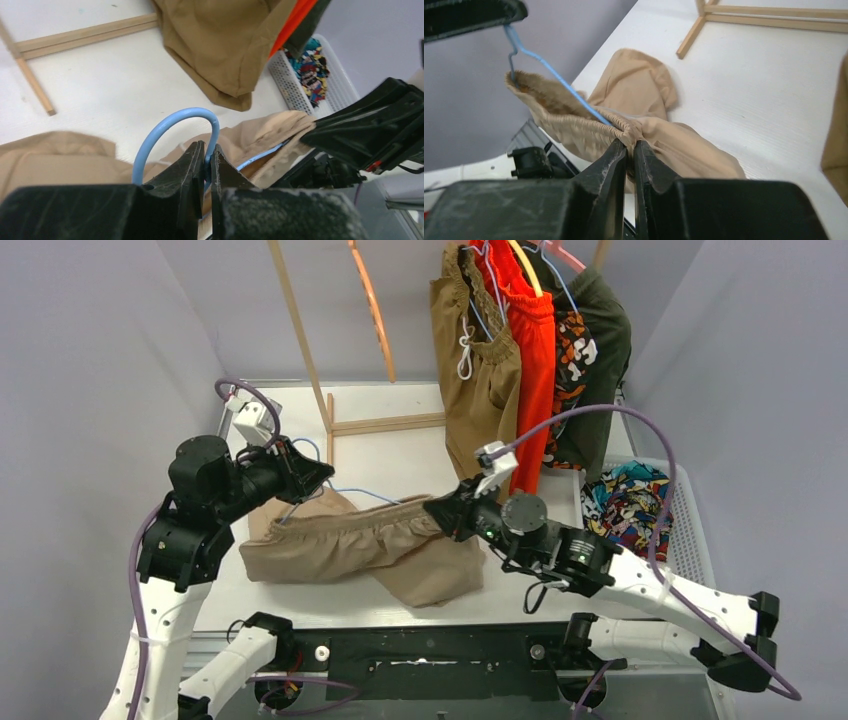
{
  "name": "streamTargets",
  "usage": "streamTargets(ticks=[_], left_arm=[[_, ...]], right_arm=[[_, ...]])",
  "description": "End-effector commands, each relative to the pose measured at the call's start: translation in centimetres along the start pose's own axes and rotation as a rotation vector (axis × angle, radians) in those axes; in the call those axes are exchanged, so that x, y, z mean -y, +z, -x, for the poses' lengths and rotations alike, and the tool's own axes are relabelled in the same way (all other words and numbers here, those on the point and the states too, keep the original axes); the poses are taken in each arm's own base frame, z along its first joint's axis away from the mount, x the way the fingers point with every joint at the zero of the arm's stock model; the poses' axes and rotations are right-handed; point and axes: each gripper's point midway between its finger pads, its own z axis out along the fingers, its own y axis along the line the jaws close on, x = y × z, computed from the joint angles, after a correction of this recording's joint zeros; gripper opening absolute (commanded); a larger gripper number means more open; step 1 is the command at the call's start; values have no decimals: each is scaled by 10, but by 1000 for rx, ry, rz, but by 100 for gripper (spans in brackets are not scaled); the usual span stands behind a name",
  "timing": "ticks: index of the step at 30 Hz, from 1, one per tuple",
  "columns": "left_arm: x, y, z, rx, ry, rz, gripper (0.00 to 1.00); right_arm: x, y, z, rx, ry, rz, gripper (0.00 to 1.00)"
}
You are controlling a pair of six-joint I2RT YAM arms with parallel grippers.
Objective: Remove the shorts from the hanger
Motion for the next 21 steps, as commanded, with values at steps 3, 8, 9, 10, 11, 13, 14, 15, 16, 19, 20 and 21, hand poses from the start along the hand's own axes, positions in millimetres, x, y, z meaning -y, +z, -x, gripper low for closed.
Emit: streamTargets(ticks=[3, 8, 9, 10, 11, 13, 14, 15, 16, 19, 20, 21], left_arm=[[-18, -10, 28, 170, -8, 117, 0], [-21, -16, 35, 234, 9, 141, 0], [-21, -16, 37, 243, 10, 137, 0], [-20, -16, 38, 248, 9, 131, 0], [-17, -15, 37, 245, 7, 115, 0], [-14, -12, 36, 240, -2, 94, 0], [-13, -11, 35, 239, -10, 84, 0], [-12, -9, 34, 238, -17, 72, 0], [-11, -7, 32, 236, -25, 57, 0], [-11, -1, 23, 216, -42, 33, 0], [-12, 1, 19, 201, -44, 30, 0], [-13, 4, 14, 182, -44, 28, 0]], right_arm=[[83, -33, 9, 155, 103, -297, 0], [119, -41, -20, 68, 98, -426, 0], [119, -38, -29, 42, 85, -404, 0], [114, -34, -38, 13, 72, -361, 0], [106, -29, -46, -9, 70, -307, 0], [93, -19, -63, -56, 76, -211, 0], [88, -14, -72, -76, 79, -172, 0], [81, -9, -76, -87, 87, -133, 0], [78, -5, -81, -101, 98, -118, 0], [75, 4, -84, -123, 125, -119, 3], [75, 4, -80, -120, 133, -135, 9], [76, 3, -77, -119, 137, -150, 14]])
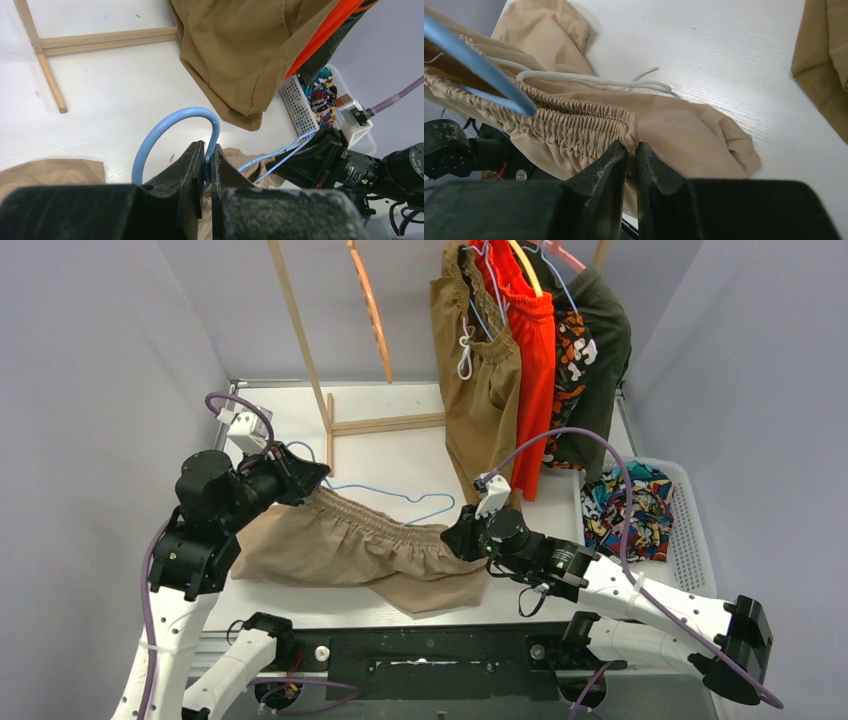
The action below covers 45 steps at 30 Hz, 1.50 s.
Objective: Remove the shorts from the hanger
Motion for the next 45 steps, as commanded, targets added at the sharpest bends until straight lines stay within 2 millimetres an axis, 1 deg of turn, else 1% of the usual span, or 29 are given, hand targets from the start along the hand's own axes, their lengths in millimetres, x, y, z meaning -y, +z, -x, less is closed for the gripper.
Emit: streamTargets(ticks=[1, 4, 7, 9, 10, 12, 14, 15, 17, 18, 21, 24, 26, 28, 29, 30, 32, 33, 35, 37, 38, 39, 40, 42, 45], left_arm=[[12, 3, 13, 53, 21, -73, 0], [5, 9, -2, -12, 23, -55, 0], [2, 9, -11, -25, 33, -62, 0], [0, 8, -15, -15, 29, -64, 0], [0, 8, -17, -16, 25, -68, 0], [0, 7, -21, -23, 21, -75, 0], [-1, 7, -25, -38, 23, -73, 0], [-2, 7, -26, -42, 25, -71, 0], [-3, 8, -28, -48, 25, -71, 0], [-2, 8, -31, -55, 22, -77, 0], [-1, 10, -36, -78, 14, -95, 0], [-3, 9, -42, -114, 27, -87, 0], [-4, 7, -46, -130, 42, -85, 0], [-5, 6, -47, -140, 45, -85, 0], [-4, 5, -48, -141, 44, -90, 0], [-3, 5, -49, -143, 39, -94, 0], [-2, 6, -50, -143, 28, -101, 0], [-1, 5, -50, -144, 25, -104, 0], [1, 5, -50, -145, 23, -114, 0], [4, 5, -50, -151, 23, -133, 0], [6, 5, -51, -156, 22, -145, 0], [7, 5, -52, -163, 20, -149, 0], [8, 5, -52, -171, 20, -157, 0], [10, 4, -53, -187, 28, -166, 0], [9, 1, -54, -202, 42, -155, 0]], right_arm=[[-21, -5, 32, 65, 42, 50, 17], [-20, -17, 42, 96, 26, 51, 24], [-6, -32, 46, 127, 10, 7, 33], [1, -42, 46, 141, 12, -10, 47], [2, -48, 48, 152, 11, -4, 53], [0, -58, 52, 181, -2, 23, 59], [-9, -66, 58, 226, -9, 91, 66], [-10, -68, 58, 239, -14, 115, 71], [-21, -71, 62, 272, -27, 182, 81], [-23, -69, 61, 270, -32, 192, 83], [-19, -61, 59, 216, -34, 134, 98], [-21, -51, 61, 158, -29, 88, 98], [-34, -49, 67, 158, 3, 126, 98], [-50, -49, 67, 184, 46, 224, 98], [-65, -56, 78, 245, 40, 314, 98], [-70, -55, 71, 269, 36, 383, 98], [-83, -64, 72, 342, 20, 514, 98], [-86, -65, 72, 344, 20, 531, 98], [-84, -56, 69, 293, -12, 487, 98], [-84, -43, 56, 183, -79, 447, 97], [-87, -40, 42, 97, -133, 464, 98], [-92, -37, 39, 62, -163, 481, 98], [-99, -38, 31, 12, -189, 524, 99], [-101, -36, 23, -43, -231, 543, 94], [-94, -34, 16, -96, -292, 515, 86]])
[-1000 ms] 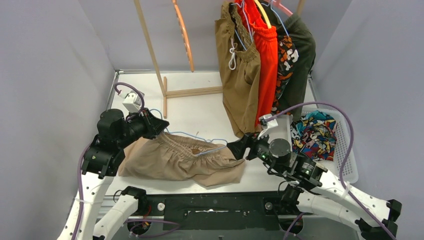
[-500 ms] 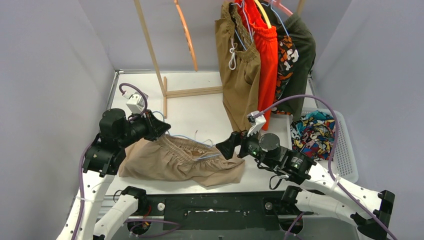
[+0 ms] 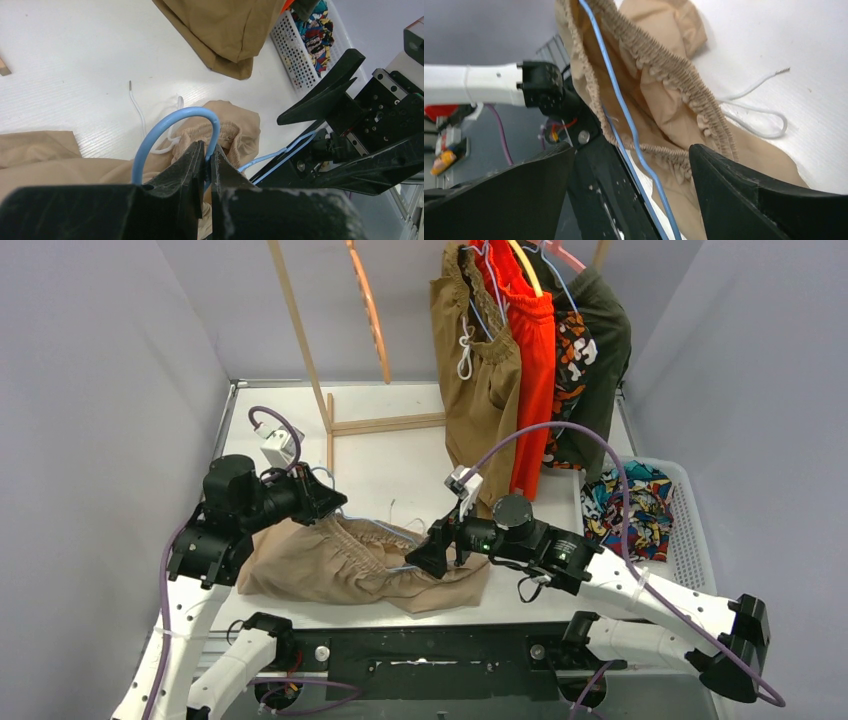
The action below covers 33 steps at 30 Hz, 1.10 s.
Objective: Remove the shorts from the hanger
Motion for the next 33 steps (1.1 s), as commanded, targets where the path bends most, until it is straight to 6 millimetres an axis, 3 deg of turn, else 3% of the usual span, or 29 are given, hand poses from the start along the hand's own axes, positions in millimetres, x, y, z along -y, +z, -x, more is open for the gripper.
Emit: streamTargets(ticks=[1, 7, 9, 13, 16, 18, 19, 22, 25, 27, 33], left_arm=[[15, -10, 15, 26, 57, -44, 0], [22, -15, 20, 48, 78, -68, 0], [23, -15, 20, 44, 84, -77, 0], [24, -15, 18, 42, 86, -83, 0], [24, -15, 18, 47, 88, -84, 0], [22, -15, 15, 43, 84, -80, 0], [21, -14, 13, 40, 82, -79, 0], [9, -11, 7, 30, 63, -30, 38], [-2, -8, -3, 14, 41, 13, 54], [-10, -6, -10, 2, 28, 40, 60], [-37, -2, -32, -34, -5, 141, 61]], right_arm=[[-11, -9, -5, -115, -120, 65, 80], [-3, -16, -17, -235, -189, 32, 55], [3, -17, -22, -269, -205, 13, 43], [6, -19, -30, -327, -223, 8, 32], [9, -19, -28, -334, -227, -17, 10], [15, -20, -23, -319, -216, -62, 1], [16, -21, -20, -301, -212, -78, 0], [13, -22, -14, -234, -177, -77, 0], [10, -25, -19, -203, -131, -57, 0], [13, -28, -21, -184, -102, -75, 0], [25, -43, -19, -98, -25, -164, 0]])
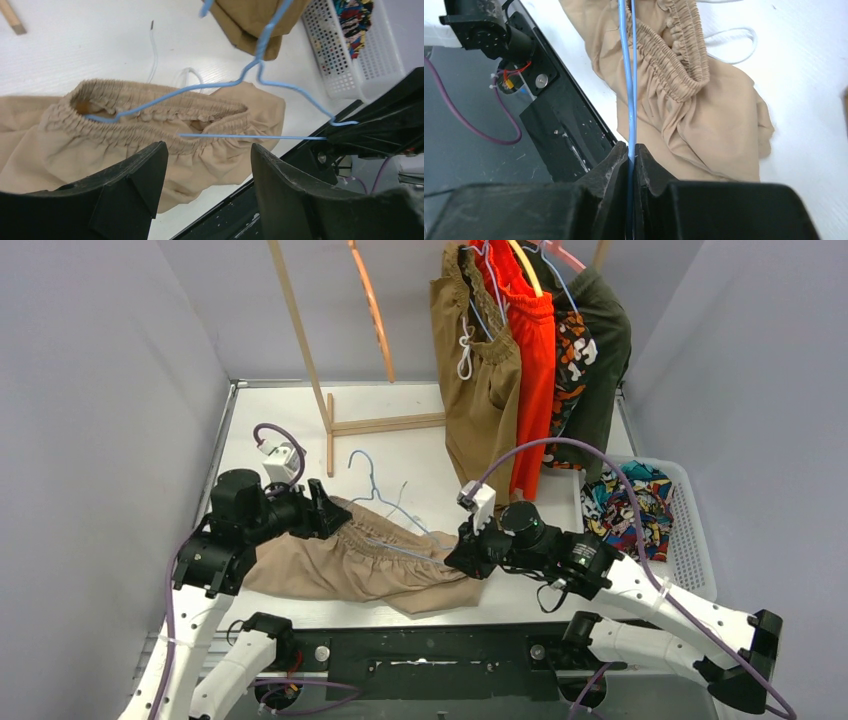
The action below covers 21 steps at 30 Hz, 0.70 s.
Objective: Remove the shorts from the hanger
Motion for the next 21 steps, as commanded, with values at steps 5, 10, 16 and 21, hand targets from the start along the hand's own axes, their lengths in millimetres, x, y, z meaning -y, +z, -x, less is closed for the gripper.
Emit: streamTargets(ticks=[5, 10, 16, 21], left_arm=[[-35, 4, -10, 24, -85, 173, 61], [-46, 13, -4, 94, -136, 205, 62], [-70, 3, 29, 340, -75, 315, 67], [-105, -1, 18, 400, -44, 458, 76]], right_arm=[[18, -34, 35, 250, 143, -141, 0], [23, -53, 38, 294, 183, -182, 0], [42, -65, 35, 274, 239, -318, 0], [63, -78, 47, 359, 284, -448, 0]])
